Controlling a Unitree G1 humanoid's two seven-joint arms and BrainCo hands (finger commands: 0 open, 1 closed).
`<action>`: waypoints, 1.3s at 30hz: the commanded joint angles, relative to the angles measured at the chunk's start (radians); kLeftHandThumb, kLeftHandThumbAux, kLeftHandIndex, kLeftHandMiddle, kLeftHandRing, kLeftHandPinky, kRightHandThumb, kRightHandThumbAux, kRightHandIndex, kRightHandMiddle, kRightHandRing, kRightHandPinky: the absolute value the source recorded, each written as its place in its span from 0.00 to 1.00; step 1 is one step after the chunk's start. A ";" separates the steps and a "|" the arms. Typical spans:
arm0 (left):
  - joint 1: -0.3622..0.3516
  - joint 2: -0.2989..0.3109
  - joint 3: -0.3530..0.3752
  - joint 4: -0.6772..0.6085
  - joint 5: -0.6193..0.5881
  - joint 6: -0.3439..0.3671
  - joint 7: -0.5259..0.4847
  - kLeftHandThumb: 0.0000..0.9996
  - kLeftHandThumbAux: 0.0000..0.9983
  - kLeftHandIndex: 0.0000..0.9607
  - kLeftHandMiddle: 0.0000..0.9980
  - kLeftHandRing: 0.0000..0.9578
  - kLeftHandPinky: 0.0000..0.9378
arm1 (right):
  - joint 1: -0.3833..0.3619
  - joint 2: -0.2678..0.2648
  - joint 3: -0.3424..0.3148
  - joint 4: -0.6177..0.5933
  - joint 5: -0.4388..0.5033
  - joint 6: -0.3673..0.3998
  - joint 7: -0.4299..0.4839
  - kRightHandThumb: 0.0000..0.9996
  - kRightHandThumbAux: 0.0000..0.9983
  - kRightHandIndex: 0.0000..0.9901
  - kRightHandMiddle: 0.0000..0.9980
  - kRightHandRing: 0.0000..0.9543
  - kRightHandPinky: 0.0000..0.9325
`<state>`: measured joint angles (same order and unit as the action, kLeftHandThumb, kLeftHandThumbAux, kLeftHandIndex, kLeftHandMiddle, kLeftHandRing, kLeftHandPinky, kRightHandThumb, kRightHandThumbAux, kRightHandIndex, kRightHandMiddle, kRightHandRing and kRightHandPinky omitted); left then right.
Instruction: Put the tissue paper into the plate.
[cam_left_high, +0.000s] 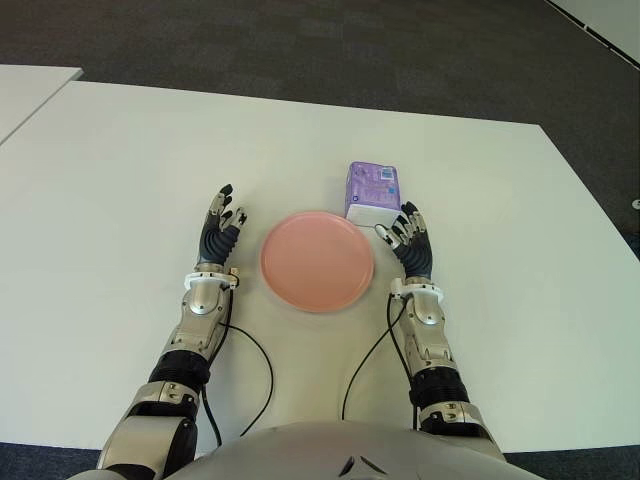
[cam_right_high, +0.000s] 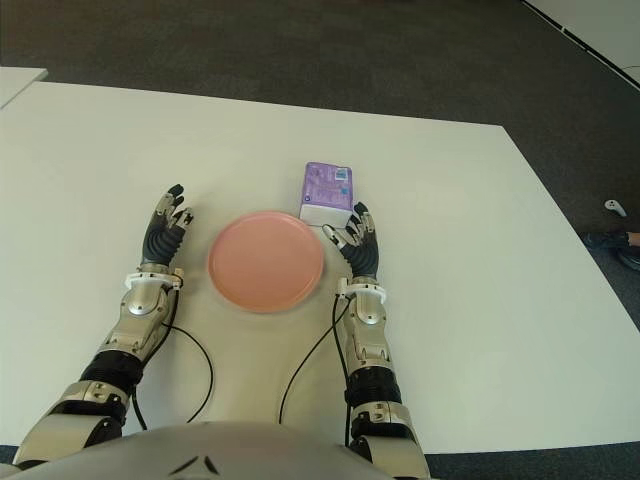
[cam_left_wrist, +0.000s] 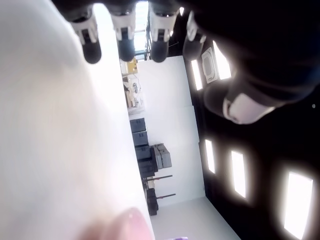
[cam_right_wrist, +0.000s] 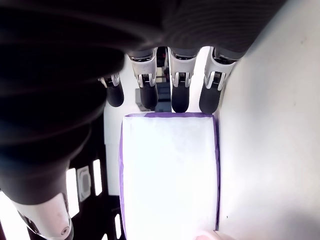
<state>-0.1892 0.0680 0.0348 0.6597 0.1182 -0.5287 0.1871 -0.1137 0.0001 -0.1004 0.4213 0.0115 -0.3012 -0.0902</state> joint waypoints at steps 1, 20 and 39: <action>0.027 -0.010 0.002 0.025 0.004 0.013 0.013 0.00 0.47 0.00 0.00 0.00 0.00 | 0.036 0.002 -0.005 0.026 0.008 0.037 0.004 0.33 0.74 0.08 0.10 0.10 0.14; 0.030 -0.021 -0.001 0.013 0.000 0.030 0.008 0.00 0.47 0.00 0.00 0.00 0.00 | 0.037 -0.005 -0.021 0.007 -0.007 0.078 -0.036 0.39 0.71 0.11 0.12 0.11 0.16; 0.018 -0.036 0.004 0.013 -0.008 0.029 0.014 0.00 0.48 0.00 0.00 0.00 0.00 | 0.072 -0.072 -0.129 -0.697 -0.211 0.580 -0.224 0.37 0.58 0.07 0.07 0.07 0.11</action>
<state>-0.1859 0.0447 0.0324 0.6503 0.1160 -0.5276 0.1882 -0.0154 -0.0488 -0.1966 -0.1862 -0.1825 0.2250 -0.3078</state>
